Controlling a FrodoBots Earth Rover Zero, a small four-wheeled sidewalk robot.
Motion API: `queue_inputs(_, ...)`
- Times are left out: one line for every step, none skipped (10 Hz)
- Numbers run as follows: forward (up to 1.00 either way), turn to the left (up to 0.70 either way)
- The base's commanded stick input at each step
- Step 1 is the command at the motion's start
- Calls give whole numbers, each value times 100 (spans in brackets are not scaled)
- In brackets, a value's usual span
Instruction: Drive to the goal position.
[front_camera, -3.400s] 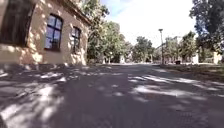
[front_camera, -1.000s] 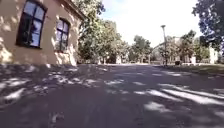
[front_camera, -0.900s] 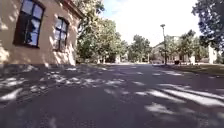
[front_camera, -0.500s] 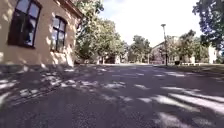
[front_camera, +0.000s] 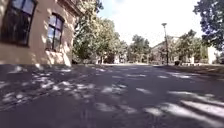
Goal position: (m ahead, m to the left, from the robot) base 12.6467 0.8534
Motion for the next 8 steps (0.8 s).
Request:
queue_inputs(70,0)
queue_inputs(70,0)
queue_inputs(70,0)
queue_inputs(70,0)
queue_inputs(70,0)
queue_inputs(70,0)
queue_inputs(70,0)
queue_inputs(70,0)
